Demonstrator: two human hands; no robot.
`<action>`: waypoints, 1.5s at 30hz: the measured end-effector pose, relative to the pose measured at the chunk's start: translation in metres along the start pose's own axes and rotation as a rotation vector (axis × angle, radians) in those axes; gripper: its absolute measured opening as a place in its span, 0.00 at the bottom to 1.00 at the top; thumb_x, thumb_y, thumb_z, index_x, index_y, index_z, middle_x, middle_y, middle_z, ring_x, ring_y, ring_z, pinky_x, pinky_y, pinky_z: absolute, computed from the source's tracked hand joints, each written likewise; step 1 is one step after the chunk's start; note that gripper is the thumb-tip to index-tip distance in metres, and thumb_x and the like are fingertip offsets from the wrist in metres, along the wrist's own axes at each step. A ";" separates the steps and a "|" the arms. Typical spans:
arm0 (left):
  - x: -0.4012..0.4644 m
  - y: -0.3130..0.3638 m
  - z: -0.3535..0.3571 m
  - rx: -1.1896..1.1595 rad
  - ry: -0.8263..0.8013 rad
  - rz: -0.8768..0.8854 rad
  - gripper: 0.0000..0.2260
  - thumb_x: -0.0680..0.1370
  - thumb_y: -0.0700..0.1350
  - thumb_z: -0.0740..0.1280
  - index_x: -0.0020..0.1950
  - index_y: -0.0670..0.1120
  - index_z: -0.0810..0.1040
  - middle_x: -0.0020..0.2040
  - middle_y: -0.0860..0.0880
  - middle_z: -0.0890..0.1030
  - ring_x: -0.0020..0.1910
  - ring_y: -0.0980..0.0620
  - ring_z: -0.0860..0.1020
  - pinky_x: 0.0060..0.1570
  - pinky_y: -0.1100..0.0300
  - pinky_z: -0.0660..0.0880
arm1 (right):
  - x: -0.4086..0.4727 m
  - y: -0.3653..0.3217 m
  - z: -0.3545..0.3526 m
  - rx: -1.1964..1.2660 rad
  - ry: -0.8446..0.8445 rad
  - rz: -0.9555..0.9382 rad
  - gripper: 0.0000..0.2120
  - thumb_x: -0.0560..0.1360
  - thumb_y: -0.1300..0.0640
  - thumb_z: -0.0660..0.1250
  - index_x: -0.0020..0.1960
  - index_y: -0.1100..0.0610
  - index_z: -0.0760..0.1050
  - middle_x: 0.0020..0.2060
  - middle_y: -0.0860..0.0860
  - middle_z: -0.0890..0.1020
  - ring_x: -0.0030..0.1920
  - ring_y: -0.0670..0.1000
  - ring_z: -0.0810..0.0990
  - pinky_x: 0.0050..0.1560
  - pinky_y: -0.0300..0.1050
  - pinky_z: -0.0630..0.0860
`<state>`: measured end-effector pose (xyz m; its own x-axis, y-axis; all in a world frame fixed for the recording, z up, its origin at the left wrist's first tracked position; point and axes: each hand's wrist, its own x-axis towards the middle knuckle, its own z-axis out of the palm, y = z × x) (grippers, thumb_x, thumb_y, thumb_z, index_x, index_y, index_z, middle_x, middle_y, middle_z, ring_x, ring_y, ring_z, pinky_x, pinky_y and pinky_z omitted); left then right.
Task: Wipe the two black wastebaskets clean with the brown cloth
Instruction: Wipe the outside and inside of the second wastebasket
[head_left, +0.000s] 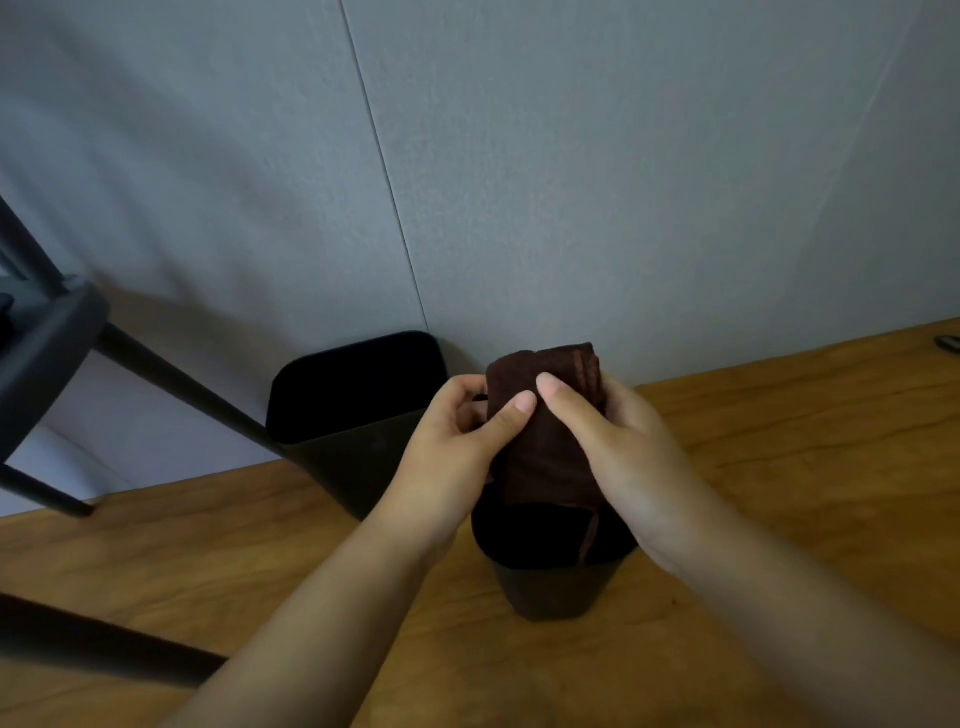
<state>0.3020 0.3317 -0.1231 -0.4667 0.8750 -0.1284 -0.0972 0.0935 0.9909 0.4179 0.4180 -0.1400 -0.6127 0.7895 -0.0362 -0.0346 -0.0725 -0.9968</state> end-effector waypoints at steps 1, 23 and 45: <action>0.000 -0.002 0.002 -0.004 -0.016 -0.004 0.20 0.71 0.52 0.68 0.61 0.48 0.76 0.54 0.47 0.82 0.51 0.53 0.83 0.49 0.57 0.81 | 0.001 0.002 -0.002 -0.037 0.019 0.005 0.19 0.73 0.40 0.66 0.59 0.48 0.78 0.51 0.48 0.85 0.50 0.47 0.84 0.53 0.49 0.81; 0.022 -0.100 0.061 1.637 -0.372 0.512 0.17 0.84 0.54 0.47 0.52 0.49 0.73 0.42 0.51 0.79 0.39 0.52 0.78 0.40 0.56 0.77 | -0.004 0.005 -0.090 -0.022 0.372 0.118 0.17 0.78 0.37 0.59 0.59 0.46 0.71 0.51 0.43 0.77 0.51 0.43 0.77 0.46 0.38 0.73; -0.014 -0.106 -0.032 0.309 0.402 -0.035 0.17 0.82 0.49 0.55 0.45 0.43 0.79 0.42 0.45 0.81 0.44 0.49 0.79 0.41 0.60 0.70 | -0.018 0.048 -0.025 -0.947 -0.023 -0.112 0.24 0.79 0.47 0.61 0.73 0.41 0.58 0.57 0.38 0.72 0.48 0.37 0.71 0.42 0.31 0.69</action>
<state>0.2903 0.2945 -0.2281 -0.7749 0.6229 -0.1073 0.1178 0.3091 0.9437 0.4465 0.4155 -0.1893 -0.6600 0.7493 0.0541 0.5538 0.5340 -0.6389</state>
